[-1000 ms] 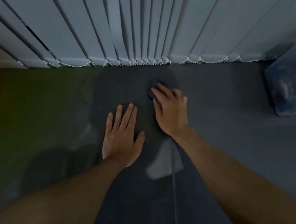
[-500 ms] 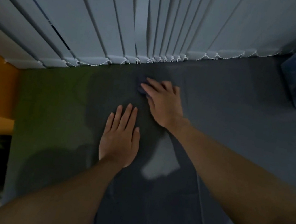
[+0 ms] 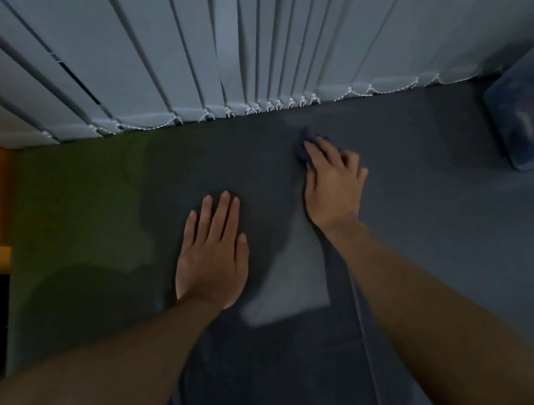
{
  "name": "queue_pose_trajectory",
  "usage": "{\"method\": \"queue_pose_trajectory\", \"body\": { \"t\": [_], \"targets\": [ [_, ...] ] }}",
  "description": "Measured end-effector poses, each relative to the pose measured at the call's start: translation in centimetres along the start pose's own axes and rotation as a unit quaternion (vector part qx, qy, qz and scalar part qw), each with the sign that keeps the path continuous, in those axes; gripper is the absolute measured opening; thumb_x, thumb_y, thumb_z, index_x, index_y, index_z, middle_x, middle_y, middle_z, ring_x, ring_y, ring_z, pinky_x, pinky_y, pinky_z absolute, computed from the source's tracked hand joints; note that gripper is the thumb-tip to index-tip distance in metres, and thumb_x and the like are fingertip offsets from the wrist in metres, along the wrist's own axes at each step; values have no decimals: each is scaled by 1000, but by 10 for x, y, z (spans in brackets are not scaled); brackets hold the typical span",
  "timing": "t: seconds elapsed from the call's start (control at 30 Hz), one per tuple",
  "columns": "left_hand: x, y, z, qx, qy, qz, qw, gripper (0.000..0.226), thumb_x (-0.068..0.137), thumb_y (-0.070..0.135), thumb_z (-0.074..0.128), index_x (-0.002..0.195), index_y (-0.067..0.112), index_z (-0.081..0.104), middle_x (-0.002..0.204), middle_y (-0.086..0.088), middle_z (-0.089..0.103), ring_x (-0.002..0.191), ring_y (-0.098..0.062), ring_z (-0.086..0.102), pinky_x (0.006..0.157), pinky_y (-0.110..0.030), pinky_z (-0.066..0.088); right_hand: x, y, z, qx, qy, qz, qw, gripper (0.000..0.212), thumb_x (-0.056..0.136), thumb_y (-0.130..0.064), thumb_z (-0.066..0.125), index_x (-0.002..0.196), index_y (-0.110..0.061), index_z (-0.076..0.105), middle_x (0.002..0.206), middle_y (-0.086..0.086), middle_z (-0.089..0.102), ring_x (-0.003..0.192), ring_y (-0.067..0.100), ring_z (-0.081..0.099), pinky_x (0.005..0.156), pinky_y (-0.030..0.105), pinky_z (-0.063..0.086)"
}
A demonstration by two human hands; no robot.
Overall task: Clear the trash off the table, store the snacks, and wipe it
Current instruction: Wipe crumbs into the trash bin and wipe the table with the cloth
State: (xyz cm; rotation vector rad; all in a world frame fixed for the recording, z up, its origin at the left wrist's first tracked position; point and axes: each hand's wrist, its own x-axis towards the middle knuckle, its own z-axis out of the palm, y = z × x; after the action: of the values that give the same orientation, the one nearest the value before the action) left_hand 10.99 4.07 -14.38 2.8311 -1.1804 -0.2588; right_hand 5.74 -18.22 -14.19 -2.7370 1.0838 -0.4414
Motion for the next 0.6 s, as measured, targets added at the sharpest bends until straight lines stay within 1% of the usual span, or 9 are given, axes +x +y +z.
{"method": "queue_pose_trajectory", "body": {
  "t": [0.07, 0.13, 0.2, 0.23, 0.27, 0.37, 0.43, 0.5, 0.6],
  "targets": [
    [0, 0, -1, 2, -1, -2, 1000, 62, 100, 36, 23, 157, 15, 12, 165, -2, 11, 152, -25, 8, 122, -45, 11, -11, -4, -1, 18, 5, -6, 1000, 35, 99, -31, 48, 133, -32, 58, 142, -12, 53, 110, 26, 45, 81, 37, 31],
    [1, 1, -2, 6, -2, 0, 1000, 62, 100, 37, 22, 158, 16, 12, 165, 0, 10, 152, -26, 9, 122, -47, 13, -28, -8, -4, 37, -18, -89, 995, 35, 99, -33, 49, 133, -32, 59, 143, -13, 52, 108, 24, 46, 81, 37, 32],
    [1, 2, -3, 18, -7, 13, 1000, 62, 100, 40, 21, 158, 20, 11, 165, 3, 9, 151, -30, 9, 121, -50, 14, -40, -1, -7, 32, -54, -183, 981, 37, 100, -33, 48, 135, -31, 58, 144, -12, 51, 107, 24, 48, 81, 37, 32],
    [0, 2, -3, 26, -10, 21, 999, 63, 100, 43, 21, 158, 23, 10, 165, 4, 9, 151, -32, 8, 120, -52, 14, -41, 6, -10, 20, -61, -198, 978, 37, 100, -33, 48, 136, -32, 57, 145, -12, 51, 107, 24, 48, 80, 37, 32],
    [0, 2, -3, 34, -13, 27, 999, 63, 99, 46, 20, 158, 25, 9, 165, 4, 8, 151, -34, 7, 120, -53, 12, -40, 13, -12, 9, -58, -181, 982, 37, 101, -33, 47, 136, -33, 56, 145, -13, 51, 107, 23, 48, 81, 37, 31],
    [-1, 3, -3, 48, -17, 31, 998, 65, 98, 53, 19, 157, 29, 7, 165, 5, 5, 151, -37, 2, 120, -57, 8, -40, 22, -15, -4, -16, -31, 999, 37, 100, -32, 47, 136, -33, 55, 143, -13, 52, 110, 24, 47, 80, 36, 30],
    [-1, 4, -4, 52, -16, 30, 998, 65, 98, 53, 19, 157, 29, 9, 165, 4, 7, 150, -38, 4, 119, -59, 8, -50, 13, -15, 3, 2, 18, 1000, 37, 99, -32, 48, 136, -32, 56, 143, -12, 52, 111, 24, 45, 80, 36, 30],
    [-2, 6, -4, 56, -16, 29, 998, 65, 97, 52, 19, 157, 29, 10, 165, 4, 9, 150, -39, 6, 118, -61, 9, -67, 5, -17, 18, -3, -21, 1000, 37, 99, -32, 49, 135, -31, 57, 144, -12, 51, 110, 23, 45, 80, 37, 33],
    [-2, 7, -5, 64, -21, 30, 997, 65, 98, 51, 17, 158, 28, 9, 165, 3, 9, 149, -40, 7, 116, -63, 9, -92, 19, -27, 20, -45, -154, 987, 38, 99, -30, 50, 136, -31, 57, 146, -10, 50, 107, 23, 48, 80, 38, 35]
  ]
}}
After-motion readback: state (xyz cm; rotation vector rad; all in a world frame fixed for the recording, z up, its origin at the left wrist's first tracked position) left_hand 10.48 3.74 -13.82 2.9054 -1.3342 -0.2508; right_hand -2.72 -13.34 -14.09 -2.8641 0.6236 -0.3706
